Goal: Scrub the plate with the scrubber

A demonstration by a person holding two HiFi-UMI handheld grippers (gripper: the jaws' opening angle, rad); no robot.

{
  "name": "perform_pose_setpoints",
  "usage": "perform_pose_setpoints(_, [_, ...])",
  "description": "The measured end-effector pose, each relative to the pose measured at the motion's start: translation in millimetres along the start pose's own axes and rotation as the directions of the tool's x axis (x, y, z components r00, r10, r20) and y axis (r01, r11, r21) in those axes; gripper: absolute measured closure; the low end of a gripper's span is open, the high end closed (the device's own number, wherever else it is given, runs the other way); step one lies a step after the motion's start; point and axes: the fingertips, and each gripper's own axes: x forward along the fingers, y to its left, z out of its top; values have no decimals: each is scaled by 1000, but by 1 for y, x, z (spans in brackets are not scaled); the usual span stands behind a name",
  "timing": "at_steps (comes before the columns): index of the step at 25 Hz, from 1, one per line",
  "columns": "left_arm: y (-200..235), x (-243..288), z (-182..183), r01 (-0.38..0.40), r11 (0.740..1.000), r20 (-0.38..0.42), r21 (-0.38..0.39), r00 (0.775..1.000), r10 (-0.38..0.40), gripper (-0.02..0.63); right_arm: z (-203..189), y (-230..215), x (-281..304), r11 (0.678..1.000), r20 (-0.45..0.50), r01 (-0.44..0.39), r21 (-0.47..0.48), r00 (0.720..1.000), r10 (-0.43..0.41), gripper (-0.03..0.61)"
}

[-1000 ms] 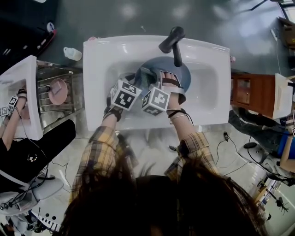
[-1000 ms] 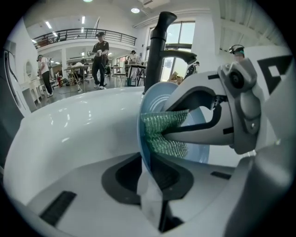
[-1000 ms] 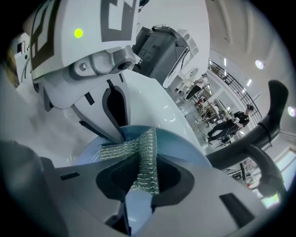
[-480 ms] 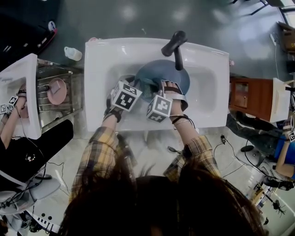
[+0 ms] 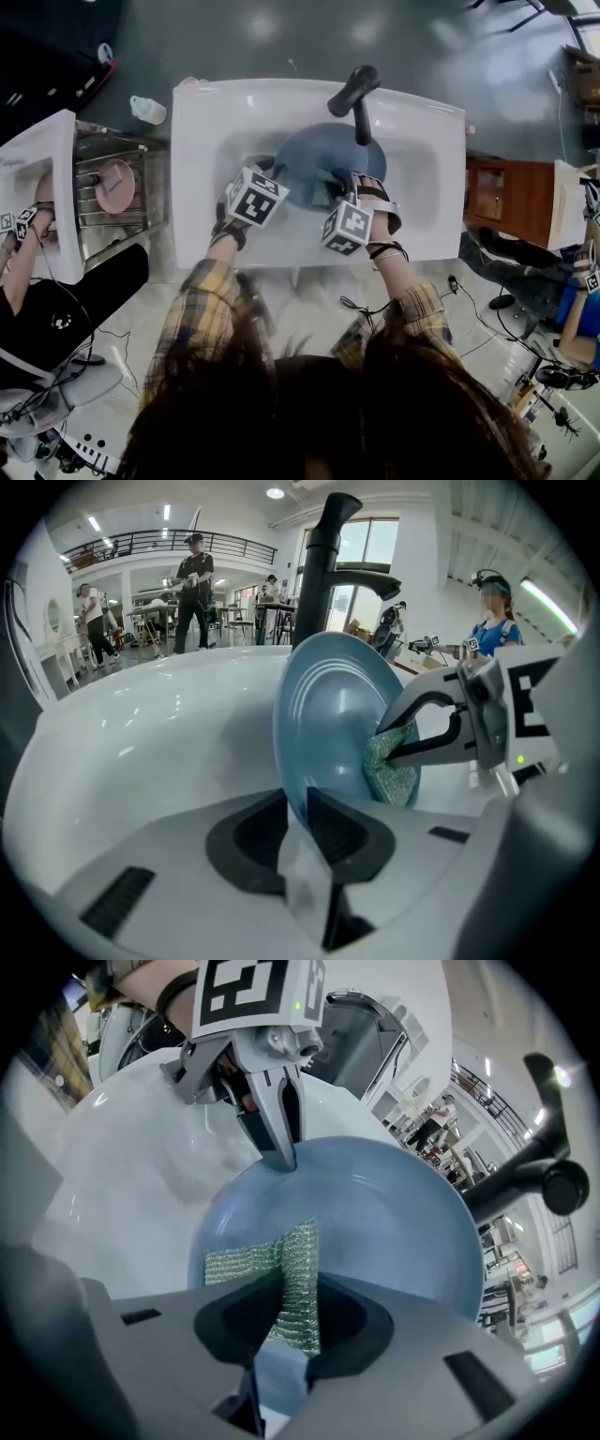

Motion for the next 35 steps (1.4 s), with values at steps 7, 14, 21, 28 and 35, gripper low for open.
perform_pose_setpoints(7, [-2, 1, 0, 11, 1000, -8, 16, 1000, -10, 551, -21, -15, -7, 999, -18, 37, 19, 999, -37, 479])
perform_pose_setpoints(14, [-3, -1, 0, 15, 1000, -10, 25, 1000, -15, 551, -44, -50, -22, 990, -26, 136, 38, 990, -135, 479])
perform_pose_setpoints(21, [-4, -1, -1, 16, 999, -27, 35, 1000, -15, 548, -47, -94, -33, 965, -21, 231, 124, 973, -231, 472])
perform_pose_setpoints(28, [-5, -1, 1, 8, 1000, -28, 29, 1000, -7, 548, -18, -113, -30, 937, 6, 312, 160, 948, -317, 472])
perform_pose_setpoints(35, [-6, -1, 0, -2, 1000, -36, 26, 999, 3, 548, 12, -117, -23, 906, 42, 336, 256, 933, -358, 480])
